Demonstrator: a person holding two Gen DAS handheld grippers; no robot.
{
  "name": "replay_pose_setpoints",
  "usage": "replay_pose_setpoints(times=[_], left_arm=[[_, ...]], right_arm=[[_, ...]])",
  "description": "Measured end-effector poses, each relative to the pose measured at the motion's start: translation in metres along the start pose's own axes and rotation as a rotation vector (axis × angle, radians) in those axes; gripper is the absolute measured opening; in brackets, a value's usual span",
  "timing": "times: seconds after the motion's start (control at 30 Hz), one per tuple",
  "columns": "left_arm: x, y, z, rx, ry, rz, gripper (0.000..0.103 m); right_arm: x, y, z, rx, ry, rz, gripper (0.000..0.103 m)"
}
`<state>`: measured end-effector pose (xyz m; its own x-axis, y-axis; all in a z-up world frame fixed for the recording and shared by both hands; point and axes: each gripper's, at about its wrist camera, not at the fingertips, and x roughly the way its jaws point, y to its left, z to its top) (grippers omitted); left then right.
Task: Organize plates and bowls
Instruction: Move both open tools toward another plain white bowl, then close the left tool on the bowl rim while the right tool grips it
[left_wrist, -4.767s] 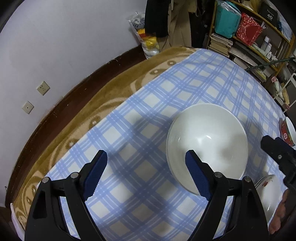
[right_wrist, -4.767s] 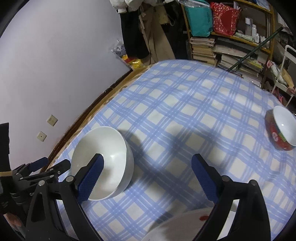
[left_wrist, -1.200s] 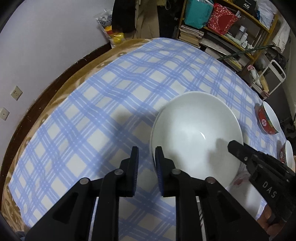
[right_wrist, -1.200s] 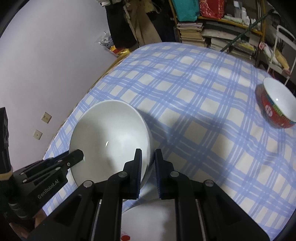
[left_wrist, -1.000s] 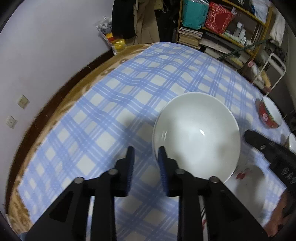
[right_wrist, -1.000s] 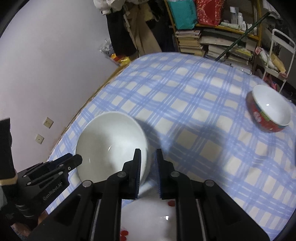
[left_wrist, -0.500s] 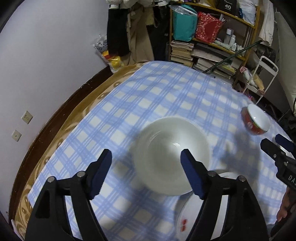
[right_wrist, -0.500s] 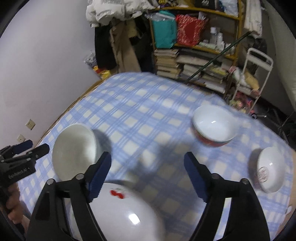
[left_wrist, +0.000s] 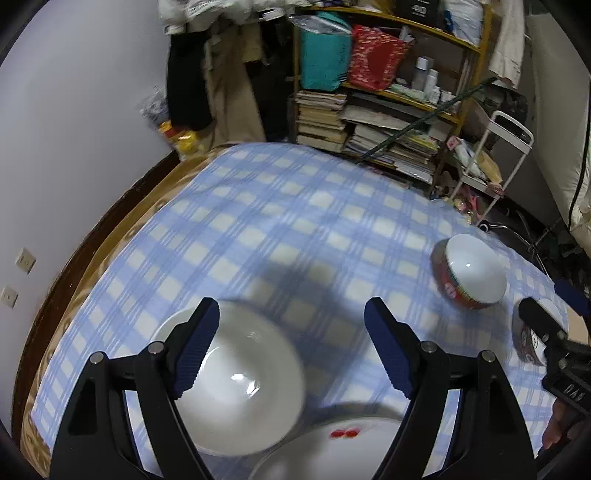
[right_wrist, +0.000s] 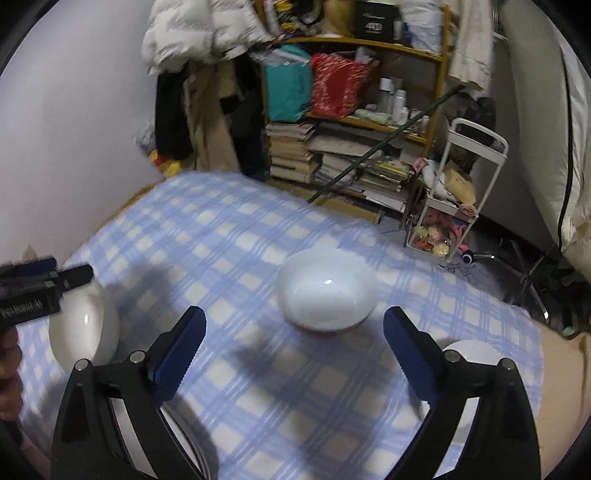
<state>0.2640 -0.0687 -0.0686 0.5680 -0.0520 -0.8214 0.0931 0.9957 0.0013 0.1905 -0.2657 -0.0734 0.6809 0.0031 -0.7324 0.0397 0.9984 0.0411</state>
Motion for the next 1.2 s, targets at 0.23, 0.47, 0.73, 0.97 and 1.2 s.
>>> replay_pose_setpoints(times=[0.23,0.47,0.73,0.97,1.2], left_arm=[[0.016,-0.047,0.023,0.072,-0.035,-0.013,0.08],[0.044,-0.083,0.037,0.111,-0.011,-0.052,0.08],[0.083,-0.113,0.041,0.141,0.038,-0.145,0.08],[0.116,-0.139,0.035,0.21,0.095,-0.169,0.08],[0.135,-0.16,0.025,0.295,0.139,-0.147,0.08]], right_arm=[[0.003,-0.043,0.021,0.086,-0.063,-0.026,0.101],[0.016,-0.061,0.031,0.096,-0.098,-0.081,0.101],[0.06,-0.084,0.022,0.145,-0.032,-0.104,0.099],[0.098,-0.102,0.008,0.226,0.074,-0.061,0.072],[0.118,-0.107,-0.002,0.253,0.13,-0.008,0.05]])
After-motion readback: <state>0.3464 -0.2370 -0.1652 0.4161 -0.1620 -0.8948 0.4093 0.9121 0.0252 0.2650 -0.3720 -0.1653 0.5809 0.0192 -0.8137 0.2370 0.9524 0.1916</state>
